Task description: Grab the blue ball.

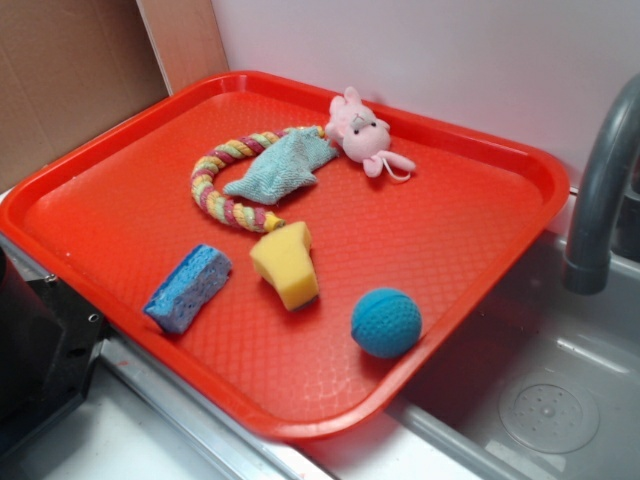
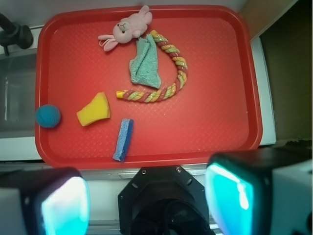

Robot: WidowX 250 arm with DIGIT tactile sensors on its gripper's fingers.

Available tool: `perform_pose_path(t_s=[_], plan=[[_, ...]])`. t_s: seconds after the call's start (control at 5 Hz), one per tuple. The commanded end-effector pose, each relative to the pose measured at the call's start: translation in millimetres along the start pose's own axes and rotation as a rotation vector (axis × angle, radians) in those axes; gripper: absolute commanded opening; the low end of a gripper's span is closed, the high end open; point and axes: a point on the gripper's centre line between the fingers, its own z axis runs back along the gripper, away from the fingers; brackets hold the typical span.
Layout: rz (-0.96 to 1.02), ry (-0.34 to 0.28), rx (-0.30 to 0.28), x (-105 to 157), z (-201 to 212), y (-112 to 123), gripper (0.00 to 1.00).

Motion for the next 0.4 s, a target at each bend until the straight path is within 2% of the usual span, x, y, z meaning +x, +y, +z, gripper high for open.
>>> perform_pose_path(t_s=[0.0,0.2], plan=[[0.000,0.000,0.000,0,0,0,1.00],[-0.259,0.079,0.061,44,-47,-49,1.00]])
